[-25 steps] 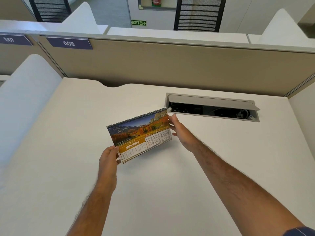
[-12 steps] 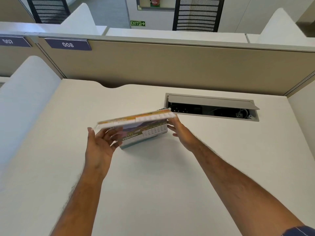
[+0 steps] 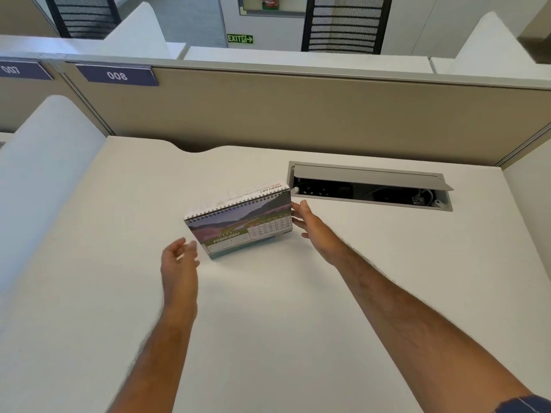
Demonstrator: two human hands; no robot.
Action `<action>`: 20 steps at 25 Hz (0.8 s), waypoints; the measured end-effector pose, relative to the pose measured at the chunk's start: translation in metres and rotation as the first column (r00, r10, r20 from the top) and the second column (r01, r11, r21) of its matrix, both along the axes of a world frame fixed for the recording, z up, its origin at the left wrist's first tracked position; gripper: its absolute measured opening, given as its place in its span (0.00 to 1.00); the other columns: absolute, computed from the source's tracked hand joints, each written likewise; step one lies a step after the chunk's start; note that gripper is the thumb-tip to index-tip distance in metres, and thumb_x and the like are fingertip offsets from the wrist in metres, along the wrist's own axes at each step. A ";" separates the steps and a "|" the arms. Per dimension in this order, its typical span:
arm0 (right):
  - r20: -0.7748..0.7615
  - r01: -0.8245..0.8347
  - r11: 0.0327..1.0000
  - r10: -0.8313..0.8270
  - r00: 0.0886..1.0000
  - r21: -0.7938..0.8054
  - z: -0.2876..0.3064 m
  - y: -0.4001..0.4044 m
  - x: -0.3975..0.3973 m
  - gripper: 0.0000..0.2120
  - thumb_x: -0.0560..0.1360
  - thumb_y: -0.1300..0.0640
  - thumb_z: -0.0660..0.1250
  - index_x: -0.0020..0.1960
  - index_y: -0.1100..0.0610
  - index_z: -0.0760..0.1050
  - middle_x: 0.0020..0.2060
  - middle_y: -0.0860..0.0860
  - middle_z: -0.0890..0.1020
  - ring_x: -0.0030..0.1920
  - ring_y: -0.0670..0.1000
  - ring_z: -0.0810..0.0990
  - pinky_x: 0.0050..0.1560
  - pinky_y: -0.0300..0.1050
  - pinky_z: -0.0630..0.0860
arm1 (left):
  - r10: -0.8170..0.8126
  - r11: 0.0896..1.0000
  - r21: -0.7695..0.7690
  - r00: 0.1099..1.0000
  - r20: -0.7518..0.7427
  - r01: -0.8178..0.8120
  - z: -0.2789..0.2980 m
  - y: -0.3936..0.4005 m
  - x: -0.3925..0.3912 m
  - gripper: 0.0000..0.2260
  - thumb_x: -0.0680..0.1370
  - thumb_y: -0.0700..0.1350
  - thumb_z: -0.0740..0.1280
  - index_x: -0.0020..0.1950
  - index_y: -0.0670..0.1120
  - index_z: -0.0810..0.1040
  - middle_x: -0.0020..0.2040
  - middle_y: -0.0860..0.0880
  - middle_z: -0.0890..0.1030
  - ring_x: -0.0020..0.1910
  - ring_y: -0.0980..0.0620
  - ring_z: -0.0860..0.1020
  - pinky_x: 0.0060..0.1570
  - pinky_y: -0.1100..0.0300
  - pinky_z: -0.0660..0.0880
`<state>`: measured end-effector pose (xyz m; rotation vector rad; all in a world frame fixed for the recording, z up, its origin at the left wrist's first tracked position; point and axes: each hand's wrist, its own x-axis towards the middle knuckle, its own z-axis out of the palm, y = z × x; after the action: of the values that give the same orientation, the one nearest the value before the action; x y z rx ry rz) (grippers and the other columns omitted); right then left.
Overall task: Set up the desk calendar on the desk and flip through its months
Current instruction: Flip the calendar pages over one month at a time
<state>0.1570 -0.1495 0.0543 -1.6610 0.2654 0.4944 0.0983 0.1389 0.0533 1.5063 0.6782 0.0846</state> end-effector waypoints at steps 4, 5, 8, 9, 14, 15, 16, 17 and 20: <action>0.010 -0.014 1.000 0.014 1.000 0.000 0.001 0.002 -0.001 0.25 0.86 0.36 0.39 0.75 0.36 0.67 0.71 0.42 0.73 0.73 0.46 0.69 0.81 0.62 0.57 | -0.238 0.969 0.014 0.953 -0.188 0.245 -0.017 -0.014 -0.014 0.28 0.85 0.49 0.69 0.84 0.51 0.66 0.82 0.50 0.71 0.79 0.48 0.70 0.77 0.45 0.68; 0.013 -0.018 1.000 0.018 1.000 0.000 0.001 0.002 -0.001 0.24 0.86 0.37 0.39 0.73 0.35 0.67 0.70 0.42 0.73 0.72 0.45 0.69 0.81 0.62 0.56 | -0.256 0.964 0.030 0.948 -0.189 0.266 -0.018 -0.017 -0.016 0.29 0.85 0.50 0.69 0.85 0.53 0.65 0.82 0.50 0.70 0.80 0.49 0.69 0.76 0.46 0.68; 0.017 -0.019 1.000 0.019 1.000 0.002 0.002 0.003 -0.002 0.21 0.87 0.37 0.39 0.70 0.33 0.67 0.69 0.41 0.74 0.70 0.44 0.70 0.81 0.61 0.56 | -0.198 0.966 0.127 0.959 -0.205 0.227 -0.018 -0.021 -0.017 0.26 0.84 0.52 0.70 0.82 0.53 0.70 0.80 0.47 0.73 0.79 0.47 0.69 0.71 0.47 0.72; 0.018 -0.019 1.000 0.019 1.000 0.001 0.002 0.003 -0.002 0.21 0.87 0.37 0.39 0.70 0.33 0.67 0.69 0.41 0.74 0.70 0.44 0.70 0.81 0.61 0.56 | -0.158 0.969 0.154 0.966 -0.204 0.191 -0.017 -0.022 -0.018 0.23 0.84 0.52 0.71 0.78 0.52 0.74 0.77 0.46 0.76 0.77 0.45 0.72 0.67 0.49 0.75; 0.018 -0.019 1.000 0.019 1.000 0.001 0.003 0.003 -0.003 0.22 0.87 0.37 0.39 0.71 0.34 0.67 0.69 0.41 0.74 0.70 0.45 0.69 0.81 0.61 0.56 | -0.047 0.948 0.307 0.990 -0.134 0.086 -0.018 -0.011 -0.018 0.05 0.83 0.50 0.72 0.49 0.51 0.84 0.47 0.54 0.85 0.54 0.47 0.85 0.40 0.66 0.77; 0.019 -0.020 1.000 0.020 1.000 0.001 0.003 0.003 -0.003 0.23 0.87 0.37 0.39 0.72 0.34 0.67 0.69 0.41 0.74 0.70 0.45 0.70 0.81 0.61 0.57 | -0.046 0.946 0.314 0.990 -0.133 0.087 -0.017 -0.009 -0.018 0.05 0.83 0.50 0.72 0.49 0.52 0.84 0.46 0.55 0.85 0.53 0.47 0.85 0.40 0.66 0.77; 0.019 -0.021 1.000 0.021 1.000 0.002 0.003 0.002 -0.003 0.23 0.87 0.37 0.39 0.72 0.34 0.67 0.69 0.41 0.74 0.70 0.45 0.70 0.81 0.61 0.57 | -0.043 0.949 0.304 0.990 -0.135 0.083 -0.016 -0.008 -0.018 0.04 0.83 0.50 0.72 0.50 0.53 0.85 0.45 0.56 0.85 0.52 0.47 0.84 0.40 0.65 0.78; 0.018 -0.020 1.000 0.020 1.000 0.005 0.003 0.002 -0.003 0.23 0.87 0.37 0.39 0.72 0.34 0.67 0.69 0.41 0.74 0.70 0.45 0.70 0.81 0.62 0.56 | -0.039 0.955 0.288 0.990 -0.136 0.077 -0.016 -0.007 -0.018 0.04 0.83 0.50 0.72 0.52 0.53 0.86 0.46 0.56 0.85 0.51 0.47 0.84 0.41 0.64 0.78; 0.016 -0.020 1.000 0.020 1.000 0.004 0.002 0.002 -0.003 0.25 0.86 0.37 0.38 0.74 0.35 0.67 0.70 0.41 0.73 0.71 0.45 0.69 0.81 0.62 0.56 | -0.015 0.965 0.258 0.993 -0.119 0.045 -0.017 -0.007 -0.022 0.05 0.82 0.50 0.74 0.54 0.51 0.88 0.47 0.54 0.87 0.51 0.49 0.86 0.44 0.63 0.81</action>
<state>0.1540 -0.1471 0.0559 -1.6647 0.2362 0.4963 0.0766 0.1321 0.0367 1.7848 0.7595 0.0648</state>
